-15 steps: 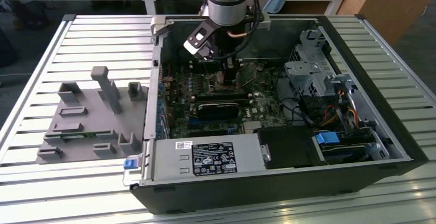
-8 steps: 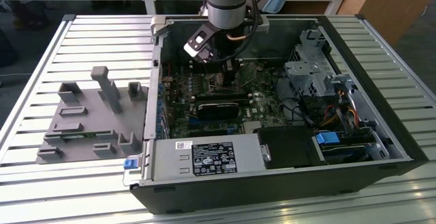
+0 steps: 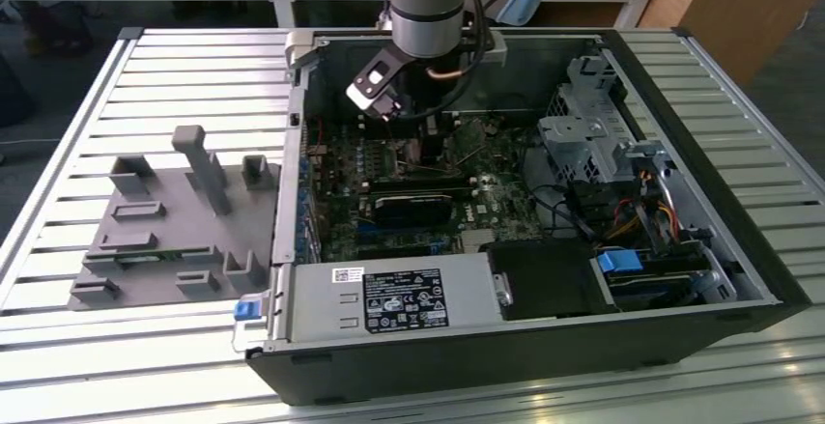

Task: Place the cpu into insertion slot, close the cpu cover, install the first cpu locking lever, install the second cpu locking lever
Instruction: 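Place the cpu into insertion slot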

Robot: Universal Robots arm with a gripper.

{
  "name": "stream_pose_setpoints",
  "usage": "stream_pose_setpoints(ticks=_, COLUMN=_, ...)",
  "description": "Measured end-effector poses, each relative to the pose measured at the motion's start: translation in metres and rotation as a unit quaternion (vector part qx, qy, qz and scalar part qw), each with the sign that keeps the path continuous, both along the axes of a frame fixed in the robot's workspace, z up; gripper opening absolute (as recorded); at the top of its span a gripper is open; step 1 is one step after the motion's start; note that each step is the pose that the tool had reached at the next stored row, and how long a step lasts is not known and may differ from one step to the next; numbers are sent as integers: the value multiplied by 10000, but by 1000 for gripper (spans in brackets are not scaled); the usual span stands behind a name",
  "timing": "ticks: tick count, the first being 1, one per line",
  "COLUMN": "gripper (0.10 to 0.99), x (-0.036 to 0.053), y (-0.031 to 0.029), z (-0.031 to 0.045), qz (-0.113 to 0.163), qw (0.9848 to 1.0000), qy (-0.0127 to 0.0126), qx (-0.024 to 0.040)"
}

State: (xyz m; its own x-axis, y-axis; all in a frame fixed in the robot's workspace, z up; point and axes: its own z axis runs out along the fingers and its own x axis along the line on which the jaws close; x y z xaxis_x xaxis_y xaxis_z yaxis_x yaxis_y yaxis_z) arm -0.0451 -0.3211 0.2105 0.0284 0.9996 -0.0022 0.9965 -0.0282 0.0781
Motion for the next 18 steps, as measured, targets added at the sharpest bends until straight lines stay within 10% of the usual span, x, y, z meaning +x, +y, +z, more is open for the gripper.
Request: stream_pose_setpoints(ticks=18, gripper=529, x=0, y=42, z=-115, qz=-15, qw=10000, qy=0, qx=-17)
